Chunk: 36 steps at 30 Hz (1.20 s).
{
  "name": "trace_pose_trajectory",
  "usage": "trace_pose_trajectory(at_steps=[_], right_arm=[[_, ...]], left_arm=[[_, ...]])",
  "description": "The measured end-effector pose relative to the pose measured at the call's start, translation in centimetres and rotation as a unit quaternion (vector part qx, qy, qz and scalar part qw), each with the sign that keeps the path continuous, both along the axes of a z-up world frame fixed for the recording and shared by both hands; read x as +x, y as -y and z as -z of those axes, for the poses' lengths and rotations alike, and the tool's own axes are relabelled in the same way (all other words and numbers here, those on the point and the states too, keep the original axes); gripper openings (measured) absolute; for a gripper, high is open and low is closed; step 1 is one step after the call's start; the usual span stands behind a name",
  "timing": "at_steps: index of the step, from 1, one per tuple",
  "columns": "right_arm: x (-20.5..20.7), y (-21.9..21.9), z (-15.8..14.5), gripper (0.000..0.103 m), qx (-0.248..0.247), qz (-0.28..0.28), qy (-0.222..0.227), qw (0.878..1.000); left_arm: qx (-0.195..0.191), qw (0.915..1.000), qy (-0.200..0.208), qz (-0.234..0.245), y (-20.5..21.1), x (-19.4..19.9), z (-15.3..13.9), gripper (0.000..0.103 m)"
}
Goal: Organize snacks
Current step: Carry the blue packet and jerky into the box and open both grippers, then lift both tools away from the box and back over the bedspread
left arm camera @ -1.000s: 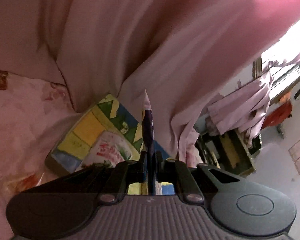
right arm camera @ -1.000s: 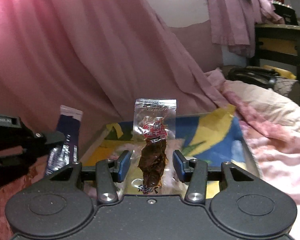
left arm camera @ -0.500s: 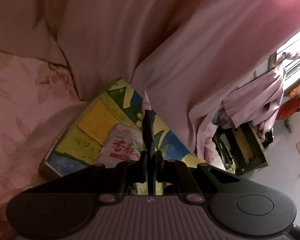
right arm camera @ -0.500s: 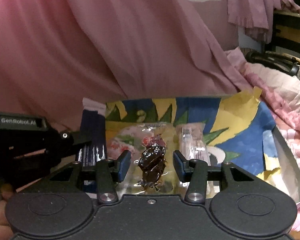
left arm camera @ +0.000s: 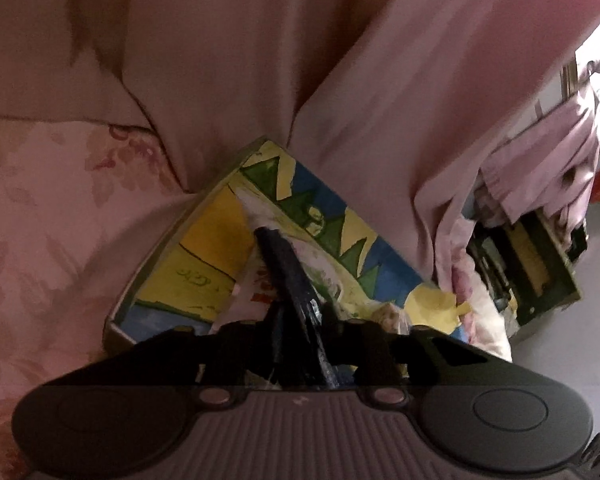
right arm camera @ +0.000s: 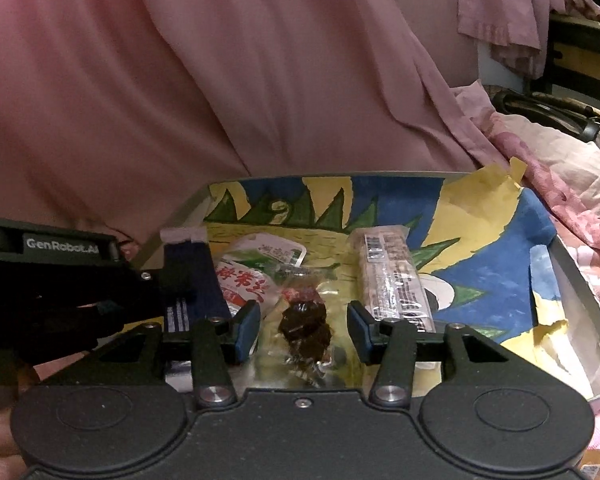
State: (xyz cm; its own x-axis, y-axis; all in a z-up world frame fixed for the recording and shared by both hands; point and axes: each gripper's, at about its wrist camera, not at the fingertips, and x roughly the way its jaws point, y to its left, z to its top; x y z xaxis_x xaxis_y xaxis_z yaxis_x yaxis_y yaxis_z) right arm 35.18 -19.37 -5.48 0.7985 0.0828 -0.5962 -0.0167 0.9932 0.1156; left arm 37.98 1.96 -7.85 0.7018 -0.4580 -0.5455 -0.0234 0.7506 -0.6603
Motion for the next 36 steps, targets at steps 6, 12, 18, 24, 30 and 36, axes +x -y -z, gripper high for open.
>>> trace_pose_trajectory(at_steps=[6,12,18,24,30,36], right_arm=[[-1.5,0.5,-1.6,0.065,-0.003,0.005,0.01,1.0],[-4.3,1.3,-4.7,0.08,0.001,0.014,0.039,0.999],[-8.7,2.5,-8.0,0.089,0.001,0.023,0.08,0.997],[-13.8,3.7,-10.5,0.097,-0.009,0.025,0.115,0.993],[-18.8,4.3,-11.7,0.1,-0.008,0.024,0.125,0.992],[-23.1,4.6,-12.1,0.102,-0.024,0.023,0.136,0.99]], left_arm=[[0.031,0.9994,-0.004,-0.013,-0.1,-1.1,-1.6,0.069],[0.062,0.9976,0.016,-0.027,-0.5,-3.8,-5.0,0.088],[0.131,0.989,0.063,-0.026,0.6,-7.8,-9.4,0.098],[0.168,0.9808,0.094,-0.033,1.4,-11.7,-12.2,0.102],[0.203,0.972,0.118,-0.009,2.6,-15.9,-12.9,0.102],[0.247,0.9578,0.147,-0.007,2.8,-20.8,-12.3,0.103]])
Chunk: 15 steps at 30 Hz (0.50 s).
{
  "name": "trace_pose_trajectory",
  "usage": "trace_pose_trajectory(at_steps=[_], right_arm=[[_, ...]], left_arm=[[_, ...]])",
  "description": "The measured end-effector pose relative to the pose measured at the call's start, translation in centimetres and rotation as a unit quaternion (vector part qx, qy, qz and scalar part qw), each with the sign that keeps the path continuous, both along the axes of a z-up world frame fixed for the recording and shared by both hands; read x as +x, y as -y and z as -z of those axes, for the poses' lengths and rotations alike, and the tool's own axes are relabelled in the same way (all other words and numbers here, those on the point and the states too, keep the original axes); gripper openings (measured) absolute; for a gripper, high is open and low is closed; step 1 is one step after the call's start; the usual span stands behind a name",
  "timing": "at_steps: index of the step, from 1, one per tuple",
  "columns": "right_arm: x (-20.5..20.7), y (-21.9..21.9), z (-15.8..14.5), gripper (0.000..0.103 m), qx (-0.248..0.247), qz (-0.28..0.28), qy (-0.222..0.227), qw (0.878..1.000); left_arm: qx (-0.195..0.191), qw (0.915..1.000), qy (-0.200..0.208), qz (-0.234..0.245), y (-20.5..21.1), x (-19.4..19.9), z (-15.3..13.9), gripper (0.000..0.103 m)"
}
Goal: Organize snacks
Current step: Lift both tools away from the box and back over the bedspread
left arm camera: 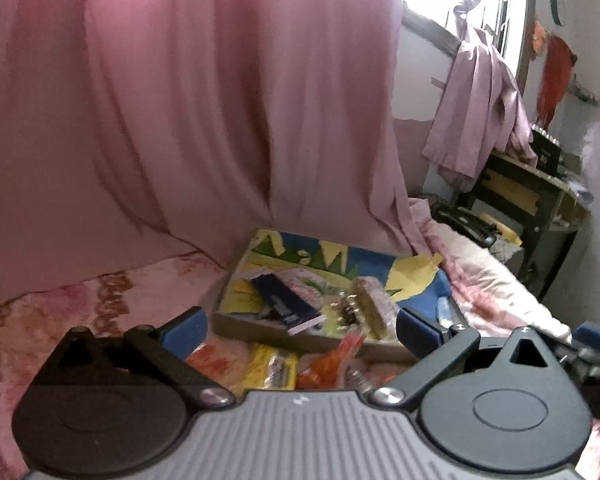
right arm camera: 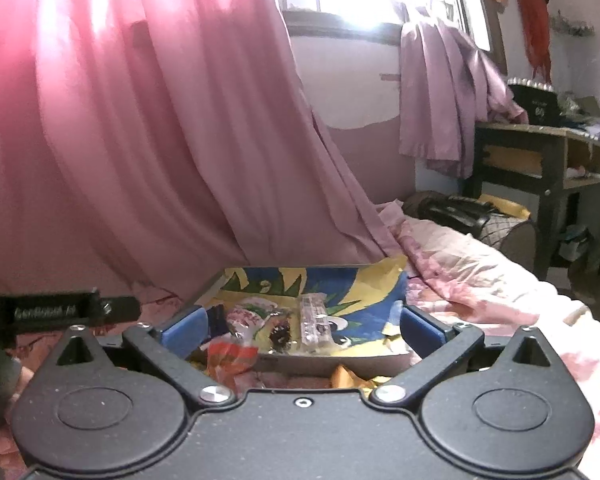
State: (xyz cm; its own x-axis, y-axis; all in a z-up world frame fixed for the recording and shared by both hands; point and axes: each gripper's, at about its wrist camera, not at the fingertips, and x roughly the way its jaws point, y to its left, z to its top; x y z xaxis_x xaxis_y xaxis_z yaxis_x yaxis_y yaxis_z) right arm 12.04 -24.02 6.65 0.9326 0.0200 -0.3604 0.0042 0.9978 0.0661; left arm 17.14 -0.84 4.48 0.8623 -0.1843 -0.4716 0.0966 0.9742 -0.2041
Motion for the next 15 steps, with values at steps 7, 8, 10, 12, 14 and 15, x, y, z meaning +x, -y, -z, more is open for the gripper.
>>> trace_pose_trajectory(at_steps=[7,8,10,12,14,15], right_arm=[[-3.8,0.1,0.1,0.102,-0.018,-0.004,-0.001,1.0],[-4.3,0.1,0.1,0.102,-0.021,-0.005,-0.003,1.0],[-5.1,0.2,0.3,0.102,-0.023,-0.007,-0.007,1.0],[-6.0,0.1,0.5,0.102,-0.026,-0.008,-0.014,1.0],[-6.8,0.2,0.7,0.102,-0.029,-0.008,-0.019,0.999],[-7.2,0.2,0.8,0.102,-0.03,-0.007,-0.021,0.999]], left_arm=[[0.023,0.9997,0.006,-0.006,0.1,-3.9,0.2,0.103],[0.027,0.9996,0.008,-0.004,0.2,-4.5,0.2,0.103],[0.036,0.9993,0.01,-0.001,0.3,-5.5,0.3,0.103],[0.049,0.9987,0.011,0.0,0.5,-6.5,0.6,0.103],[0.061,0.9981,0.003,0.001,0.5,-7.3,0.8,0.103],[0.065,0.9979,-0.001,0.002,0.5,-7.7,1.0,0.103]])
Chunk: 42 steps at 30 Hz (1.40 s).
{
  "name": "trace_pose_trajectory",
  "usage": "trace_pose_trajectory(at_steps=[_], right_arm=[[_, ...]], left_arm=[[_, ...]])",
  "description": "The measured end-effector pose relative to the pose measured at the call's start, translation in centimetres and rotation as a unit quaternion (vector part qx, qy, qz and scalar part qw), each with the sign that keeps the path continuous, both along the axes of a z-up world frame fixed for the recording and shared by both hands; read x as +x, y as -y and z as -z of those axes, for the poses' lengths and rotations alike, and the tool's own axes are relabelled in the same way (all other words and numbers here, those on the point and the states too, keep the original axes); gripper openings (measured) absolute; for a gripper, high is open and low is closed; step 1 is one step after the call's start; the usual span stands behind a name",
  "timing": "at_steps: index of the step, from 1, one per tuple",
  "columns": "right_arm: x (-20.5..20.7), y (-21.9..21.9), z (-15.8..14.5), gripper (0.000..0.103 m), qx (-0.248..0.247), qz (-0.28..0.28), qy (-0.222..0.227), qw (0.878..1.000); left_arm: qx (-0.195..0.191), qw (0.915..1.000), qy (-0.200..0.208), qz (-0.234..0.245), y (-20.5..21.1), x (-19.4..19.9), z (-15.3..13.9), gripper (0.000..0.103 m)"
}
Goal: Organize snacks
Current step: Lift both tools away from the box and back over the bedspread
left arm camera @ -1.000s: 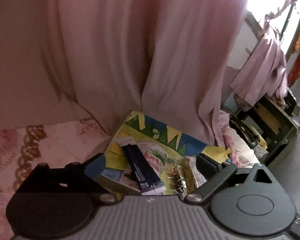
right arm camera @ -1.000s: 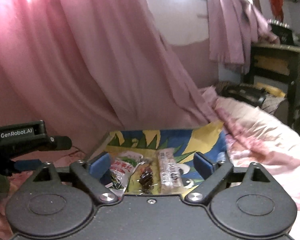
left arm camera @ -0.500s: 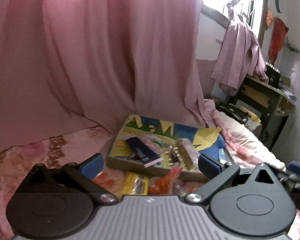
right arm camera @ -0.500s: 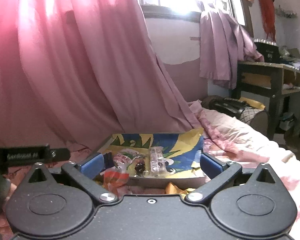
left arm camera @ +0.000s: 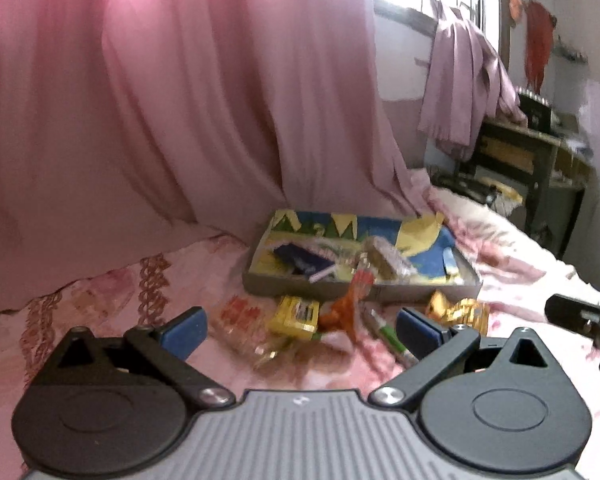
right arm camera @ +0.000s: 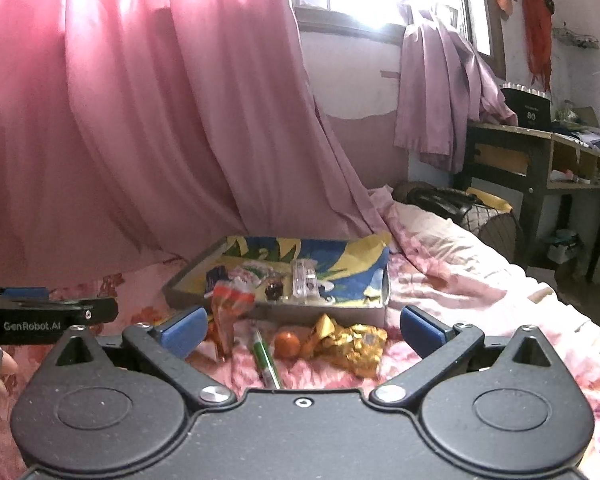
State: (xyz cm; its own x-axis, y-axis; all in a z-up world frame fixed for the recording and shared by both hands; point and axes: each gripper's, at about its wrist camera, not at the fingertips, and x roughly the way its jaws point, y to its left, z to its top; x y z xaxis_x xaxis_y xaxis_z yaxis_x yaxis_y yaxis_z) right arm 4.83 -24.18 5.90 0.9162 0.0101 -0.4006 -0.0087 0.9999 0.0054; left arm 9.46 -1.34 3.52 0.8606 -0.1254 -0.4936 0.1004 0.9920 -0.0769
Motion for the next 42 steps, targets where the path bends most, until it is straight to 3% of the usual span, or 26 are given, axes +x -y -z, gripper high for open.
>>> trace_pose_trajectory(at_steps=[15,31,42], right_arm=[[-1.7,0.7,1.7,0.102,0.013,0.016,-0.063,0.998],[-0.5,-0.9,3.8,0.102,-0.03,0.008,-0.127,0.991],[0.3,-1.8,5.1,0.102,-0.059,0.001,-0.167,0.984]], left_arm=[[0.022,0.999,-0.038,0.007,-0.2,-3.3,1.4,0.103],[0.04,0.9968,-0.068,-0.012,-0.1,-3.7,2.3,0.103],[0.074,0.9902,-0.114,-0.033,0.2,-2.7,3.4,0.103]])
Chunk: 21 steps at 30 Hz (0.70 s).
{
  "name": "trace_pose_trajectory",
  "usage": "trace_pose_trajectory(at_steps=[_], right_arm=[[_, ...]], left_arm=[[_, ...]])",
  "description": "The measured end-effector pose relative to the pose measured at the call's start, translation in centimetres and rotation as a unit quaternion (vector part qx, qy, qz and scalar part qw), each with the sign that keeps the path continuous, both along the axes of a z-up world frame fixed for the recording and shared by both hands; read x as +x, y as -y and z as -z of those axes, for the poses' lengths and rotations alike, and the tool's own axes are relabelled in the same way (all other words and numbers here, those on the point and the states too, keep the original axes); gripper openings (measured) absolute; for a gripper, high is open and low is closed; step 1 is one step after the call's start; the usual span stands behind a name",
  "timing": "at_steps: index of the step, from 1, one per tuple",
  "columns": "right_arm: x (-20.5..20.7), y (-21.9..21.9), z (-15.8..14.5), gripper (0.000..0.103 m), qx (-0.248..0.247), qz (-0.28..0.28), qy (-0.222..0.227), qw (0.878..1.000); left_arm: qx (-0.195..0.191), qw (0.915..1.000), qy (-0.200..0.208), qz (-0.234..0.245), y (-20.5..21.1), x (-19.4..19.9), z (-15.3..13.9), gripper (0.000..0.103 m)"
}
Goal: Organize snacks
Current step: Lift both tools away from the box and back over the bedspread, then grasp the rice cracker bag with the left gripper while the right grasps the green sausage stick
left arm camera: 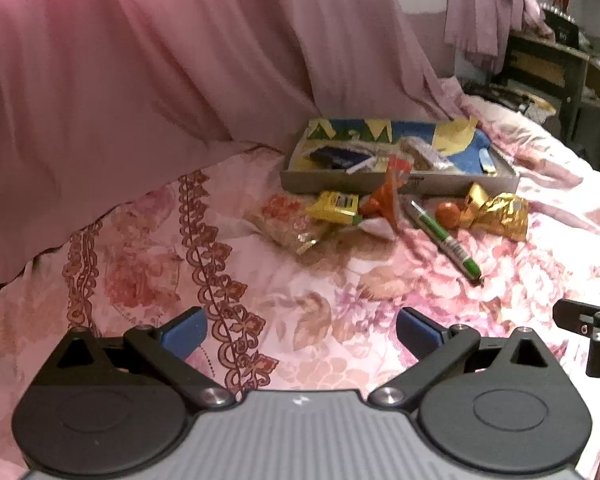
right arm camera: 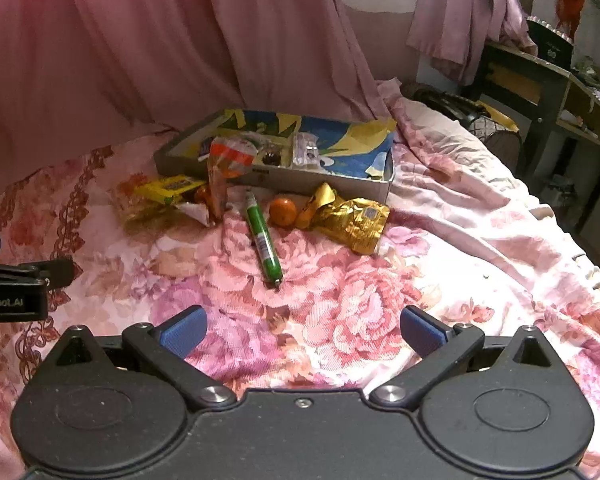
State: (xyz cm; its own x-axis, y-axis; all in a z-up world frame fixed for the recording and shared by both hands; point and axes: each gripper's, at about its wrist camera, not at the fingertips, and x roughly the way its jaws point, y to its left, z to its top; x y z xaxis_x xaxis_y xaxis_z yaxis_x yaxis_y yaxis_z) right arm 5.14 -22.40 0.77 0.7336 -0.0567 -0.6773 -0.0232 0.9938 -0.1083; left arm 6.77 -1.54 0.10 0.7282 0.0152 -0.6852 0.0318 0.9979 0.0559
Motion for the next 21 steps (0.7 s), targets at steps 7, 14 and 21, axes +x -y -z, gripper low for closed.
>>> trace_pose_trajectory(at_steps=[7,14,21], right_arm=[[1.6,0.2,0.2,0.102,0.008,-0.025,-0.035,0.999],[4.2,0.3,0.5,0.102,-0.041,-0.085,-0.051,0.994],[7.8,1.3,2.8,0.102,-0.018,-0.092,-0.086,0.992]], left_arm=[[0.023,0.9986,-0.031,0.037,0.4,1.4,0.3,0.103],[0.033,0.9961,-0.057,0.058,-0.6,4.7,1.0,0.103],[0.006,0.9954,-0.085,0.043,-2.3,8.0,2.9,0.103]])
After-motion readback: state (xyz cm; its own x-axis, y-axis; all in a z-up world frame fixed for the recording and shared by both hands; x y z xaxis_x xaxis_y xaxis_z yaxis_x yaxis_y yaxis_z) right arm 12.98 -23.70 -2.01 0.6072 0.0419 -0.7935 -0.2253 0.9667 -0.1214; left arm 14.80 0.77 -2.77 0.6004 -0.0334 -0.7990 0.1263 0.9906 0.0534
